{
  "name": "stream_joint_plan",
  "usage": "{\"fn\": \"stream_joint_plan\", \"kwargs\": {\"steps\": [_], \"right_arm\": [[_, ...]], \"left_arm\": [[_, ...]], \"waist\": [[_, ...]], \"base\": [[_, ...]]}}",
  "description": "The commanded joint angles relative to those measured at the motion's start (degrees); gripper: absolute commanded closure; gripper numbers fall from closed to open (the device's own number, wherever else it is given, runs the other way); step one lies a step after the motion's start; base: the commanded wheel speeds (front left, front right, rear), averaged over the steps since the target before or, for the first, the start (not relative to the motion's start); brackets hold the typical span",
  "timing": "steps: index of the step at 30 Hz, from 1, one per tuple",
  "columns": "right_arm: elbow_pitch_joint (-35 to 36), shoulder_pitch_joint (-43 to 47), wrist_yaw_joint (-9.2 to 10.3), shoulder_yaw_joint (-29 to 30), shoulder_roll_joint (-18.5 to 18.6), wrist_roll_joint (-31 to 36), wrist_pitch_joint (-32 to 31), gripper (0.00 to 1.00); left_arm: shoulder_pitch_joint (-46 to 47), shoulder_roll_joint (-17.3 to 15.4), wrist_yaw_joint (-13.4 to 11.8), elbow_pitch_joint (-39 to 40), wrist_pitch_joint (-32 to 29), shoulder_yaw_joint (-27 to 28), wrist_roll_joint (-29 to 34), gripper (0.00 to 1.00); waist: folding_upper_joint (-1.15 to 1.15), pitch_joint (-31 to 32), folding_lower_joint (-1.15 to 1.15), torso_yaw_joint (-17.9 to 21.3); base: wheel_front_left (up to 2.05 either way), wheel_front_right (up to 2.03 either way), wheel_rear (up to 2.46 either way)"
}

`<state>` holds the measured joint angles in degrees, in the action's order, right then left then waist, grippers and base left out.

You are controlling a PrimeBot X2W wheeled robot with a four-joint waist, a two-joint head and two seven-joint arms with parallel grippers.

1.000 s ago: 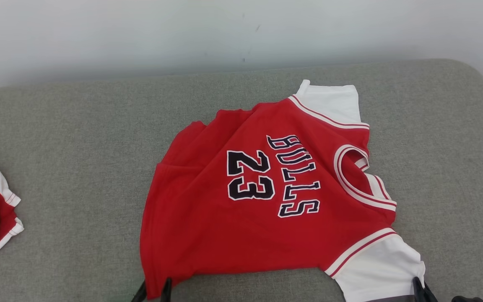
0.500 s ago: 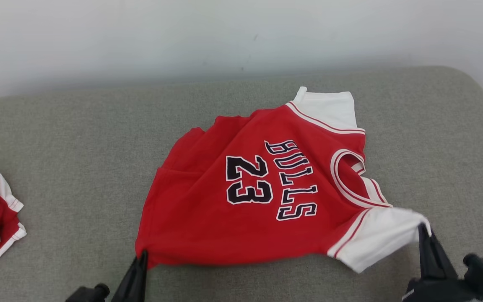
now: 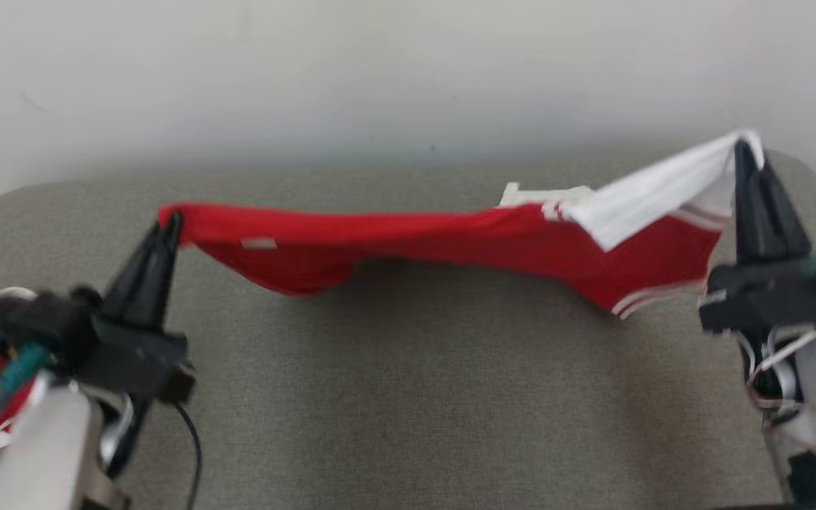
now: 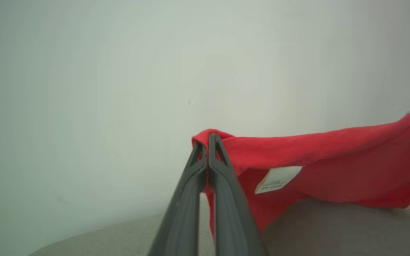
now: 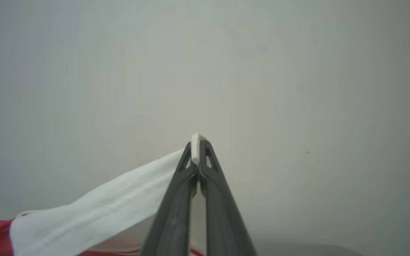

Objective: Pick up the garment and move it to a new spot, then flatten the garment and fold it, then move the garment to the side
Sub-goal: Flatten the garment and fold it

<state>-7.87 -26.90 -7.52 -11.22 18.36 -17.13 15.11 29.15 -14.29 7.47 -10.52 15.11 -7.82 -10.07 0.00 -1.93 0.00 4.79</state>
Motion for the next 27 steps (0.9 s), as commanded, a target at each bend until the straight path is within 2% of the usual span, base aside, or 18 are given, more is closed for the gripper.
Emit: {"fn": "stream_joint_plan", "kwargs": {"steps": [1,7,10,17,23,27], "right_arm": [[0.01,-2.21,0.06,-0.49,0.79,-0.15,0.02,1.00],[-3.13,-15.46,0.06,-3.40,4.77,0.61,0.01,1.00],[-5.95,-21.61,0.06,-4.51,5.35,0.33,0.00,1.00],[-13.68,-35.29,0.06,-8.21,7.18,1.61,0.01,1.00],[-18.99,-46.58,0.06,-10.42,7.30,3.01,0.02,1.00],[-22.08,-56.18,0.06,-11.00,8.52,7.03,0.00,1.00]], "left_arm": [[2.32,-1.55,-0.07,-0.48,0.06,-0.69,-0.25,1.00],[18.70,-8.29,-0.06,-4.92,0.07,-7.08,-0.48,1.00],[26.27,-10.04,-0.04,-9.24,0.06,-10.75,-1.18,1.00],[40.06,-10.46,-0.04,-17.45,-0.33,-19.65,-1.23,1.00],[49.16,-9.65,-0.09,-23.41,-0.08,-21.53,0.65,1.00],[56.95,-9.09,-1.51,-26.84,0.06,-22.64,4.21,1.00]], "waist": [[0.00,0.06,0.00,-0.32],[0.00,-2.04,0.00,-1.16],[0.00,-4.31,0.00,-1.29],[0.00,-13.14,0.00,-2.30],[0.00,-20.17,0.00,-2.75],[0.00,-24.40,0.00,-3.26]], "base": [[0.00,0.00,0.00],[0.00,0.00,0.00],[0.00,0.00,0.00],[0.00,0.00,0.00],[0.00,0.00,0.00],[0.00,0.00,0.00]]}}
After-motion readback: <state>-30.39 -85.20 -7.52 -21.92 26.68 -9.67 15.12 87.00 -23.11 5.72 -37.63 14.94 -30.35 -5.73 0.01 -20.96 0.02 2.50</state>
